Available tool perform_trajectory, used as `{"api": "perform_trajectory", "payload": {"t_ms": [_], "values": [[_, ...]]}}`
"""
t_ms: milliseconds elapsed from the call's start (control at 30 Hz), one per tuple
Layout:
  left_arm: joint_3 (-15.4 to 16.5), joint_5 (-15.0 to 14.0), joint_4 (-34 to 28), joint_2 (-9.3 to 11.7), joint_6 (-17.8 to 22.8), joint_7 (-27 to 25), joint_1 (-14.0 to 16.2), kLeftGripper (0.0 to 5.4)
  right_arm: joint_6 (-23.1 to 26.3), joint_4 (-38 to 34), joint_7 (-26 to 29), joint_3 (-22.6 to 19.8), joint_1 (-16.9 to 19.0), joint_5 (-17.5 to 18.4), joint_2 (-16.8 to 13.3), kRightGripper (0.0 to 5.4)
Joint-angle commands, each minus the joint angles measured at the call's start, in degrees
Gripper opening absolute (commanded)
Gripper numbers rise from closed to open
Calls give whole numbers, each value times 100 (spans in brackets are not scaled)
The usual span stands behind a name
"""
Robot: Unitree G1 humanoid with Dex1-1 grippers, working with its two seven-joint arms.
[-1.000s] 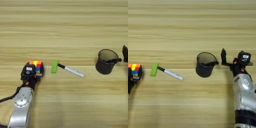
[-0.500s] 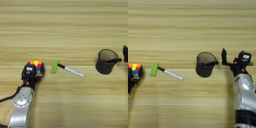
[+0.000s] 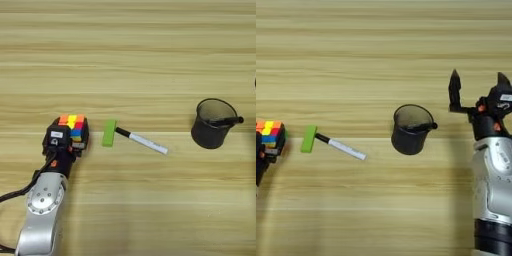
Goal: Move the objects on the table
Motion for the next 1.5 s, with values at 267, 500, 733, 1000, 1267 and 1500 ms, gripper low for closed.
{"api": "perform_trajectory", "payload": {"t_ms": [267,500,733,1000,1267,1500], "values": [[-147,-16,-223,16,-171,-87,8,329,471,-1402,875,1016,710,278,-85,540],[-270,8,-553,41,-83,-143,60,329,434,-1820,1565,1764,1122,91,-290,540],[-462,10,-650,49,-28,-249,74,329,333,-1763,2120,2525,1441,-322,-576,540],[-676,-152,-881,97,-59,-558,196,329,0,-1346,2449,3157,1627,-965,-803,540],[-1030,-303,-1152,212,-101,-957,367,329,-159,-987,2402,3500,1640,-1354,-752,540],[-1681,-221,-1302,302,-87,-1300,535,329,-231,-669,2333,3650,1634,-1442,-608,540]]}}
